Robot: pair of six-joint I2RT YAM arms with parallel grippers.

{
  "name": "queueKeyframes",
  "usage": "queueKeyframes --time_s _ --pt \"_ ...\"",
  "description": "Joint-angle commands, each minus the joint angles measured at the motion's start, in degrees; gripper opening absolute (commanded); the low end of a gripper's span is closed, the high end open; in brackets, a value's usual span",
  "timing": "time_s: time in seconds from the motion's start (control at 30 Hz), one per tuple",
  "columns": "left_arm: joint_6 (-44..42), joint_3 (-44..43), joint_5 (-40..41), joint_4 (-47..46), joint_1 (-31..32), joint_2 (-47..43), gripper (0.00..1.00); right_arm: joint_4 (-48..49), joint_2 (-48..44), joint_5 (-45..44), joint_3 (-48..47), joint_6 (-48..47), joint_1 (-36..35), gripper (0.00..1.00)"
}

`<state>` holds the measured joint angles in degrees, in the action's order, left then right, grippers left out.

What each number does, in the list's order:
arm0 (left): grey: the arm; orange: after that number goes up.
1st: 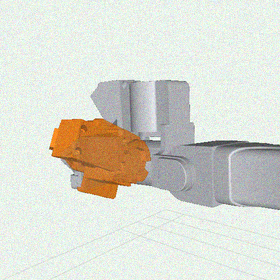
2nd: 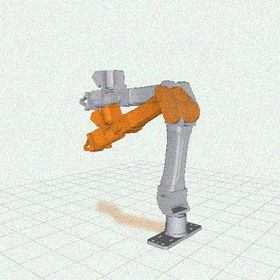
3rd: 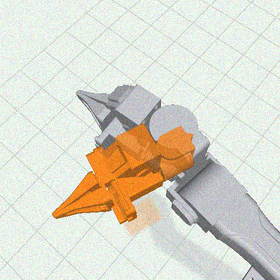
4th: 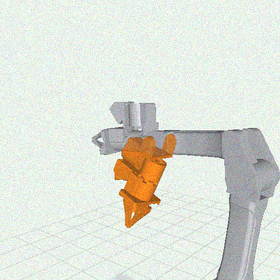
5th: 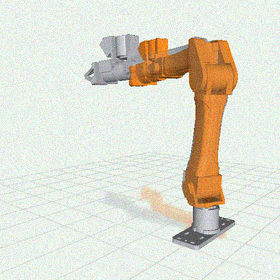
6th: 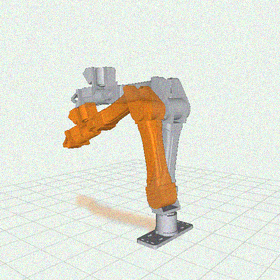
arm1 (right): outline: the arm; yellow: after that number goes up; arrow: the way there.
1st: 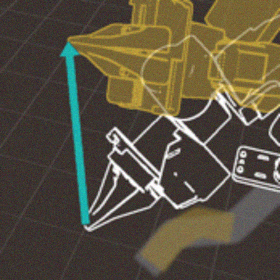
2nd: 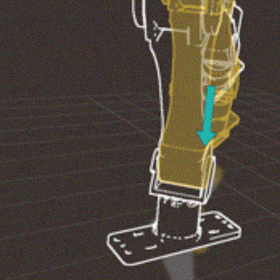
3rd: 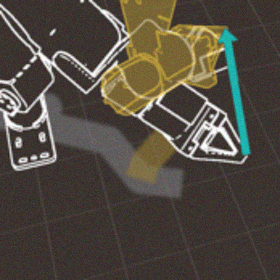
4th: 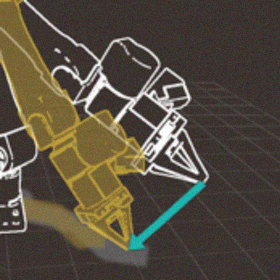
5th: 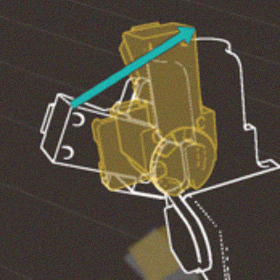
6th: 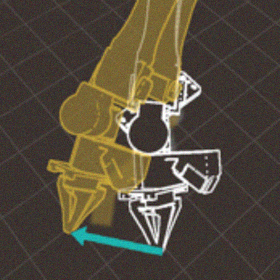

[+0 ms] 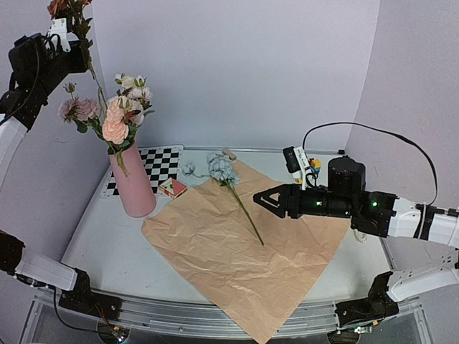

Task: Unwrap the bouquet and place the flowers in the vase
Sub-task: Insert the fake flower into the vase.

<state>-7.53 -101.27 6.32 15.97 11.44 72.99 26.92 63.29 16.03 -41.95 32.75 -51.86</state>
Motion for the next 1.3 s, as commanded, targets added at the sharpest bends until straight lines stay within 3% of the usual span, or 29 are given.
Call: queueKeyframes --time_s 0.0,0.27,0.63,0.9,1.1,1.27 --pt "-0.6 -5.4 1.6 -2.8 -0.3 1.6 0.00 1.5 0.9 0.5 -3.2 -0.9 -0.3 0.58" --pt "1.3 -3.1 0.4 -3.0 -0.3 0.7 0.00 1.6 1.8 0.7 -3.8 -1.0 -0.3 0.58" --pt "3.3 17.0 2.2 -3.2 -0.3 -10.9 0.00 1.4 1.4 0.8 -3.7 -1.2 -0.3 0.58" --pt "5.5 28.3 1.5 -5.7 -0.3 -14.1 0.00 1.4 1.6 1.2 -4.0 -0.8 -0.2 0.58" --pt "6.6 31.4 1.2 -11.2 -0.3 -14.8 0.00 1.3 0.6 1.0 -3.4 -0.6 -0.3 0.58" --pt "5.5 27.8 1.5 -12.2 -0.3 -13.1 0.00 1.1 0.1 0.8 -3.1 -0.4 -0.3 0.58"
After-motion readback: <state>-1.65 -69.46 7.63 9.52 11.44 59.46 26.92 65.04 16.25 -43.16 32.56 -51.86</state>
